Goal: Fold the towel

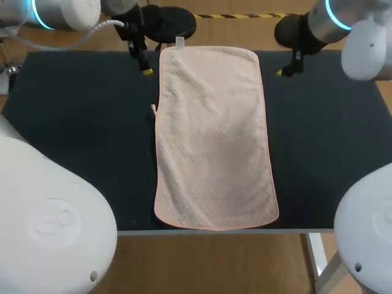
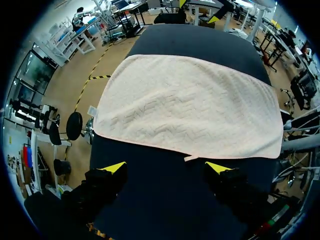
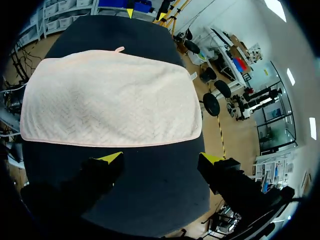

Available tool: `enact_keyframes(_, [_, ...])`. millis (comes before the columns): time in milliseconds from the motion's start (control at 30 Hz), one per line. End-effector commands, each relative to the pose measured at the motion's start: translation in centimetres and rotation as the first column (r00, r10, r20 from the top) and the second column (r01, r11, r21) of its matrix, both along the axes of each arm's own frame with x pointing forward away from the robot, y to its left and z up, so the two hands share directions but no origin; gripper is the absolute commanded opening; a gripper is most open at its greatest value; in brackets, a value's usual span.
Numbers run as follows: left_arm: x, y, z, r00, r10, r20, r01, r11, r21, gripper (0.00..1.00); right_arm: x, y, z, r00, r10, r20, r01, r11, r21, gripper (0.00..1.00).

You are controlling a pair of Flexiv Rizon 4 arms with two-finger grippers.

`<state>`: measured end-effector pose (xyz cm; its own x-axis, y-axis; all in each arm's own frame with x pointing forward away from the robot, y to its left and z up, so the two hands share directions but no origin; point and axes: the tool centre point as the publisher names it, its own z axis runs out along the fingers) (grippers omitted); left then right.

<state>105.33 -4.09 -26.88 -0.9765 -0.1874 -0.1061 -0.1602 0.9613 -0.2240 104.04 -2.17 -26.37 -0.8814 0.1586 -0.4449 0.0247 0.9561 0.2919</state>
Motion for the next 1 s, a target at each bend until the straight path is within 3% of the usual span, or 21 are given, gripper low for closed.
enact_keyframes(33, [0.5,-0.7,-1.2,0.998,-0.002,-0.066,0.004,1.000,0.030,1.00,-0.8,0.7,-1.5,0.998,-0.057,-0.005,0.056,0.989,-0.137,1.00])
enact_keyframes(333, [-1.1,-2.5,-4.1,0.985,-0.016,-0.169,0.018,1.000,0.012,1.00,-2.8,1.6,-5.0,0.996,-0.030,-0.083,0.010,0.972,-0.236,1.00])
enact_keyframes(433, [-1.1,-2.9,-4.3,0.982,-0.022,-0.189,0.024,1.000,0.007,1.00,-3.0,1.6,-5.1,0.995,0.007,-0.103,-0.030,0.974,-0.225,1.00])
enact_keyframes(1000, [-0.9,-2.7,-4.1,0.983,-0.023,-0.181,0.026,1.000,0.016,1.00,-3.0,1.6,-5.1,0.995,0.007,-0.103,-0.030,0.974,-0.225,1.00])
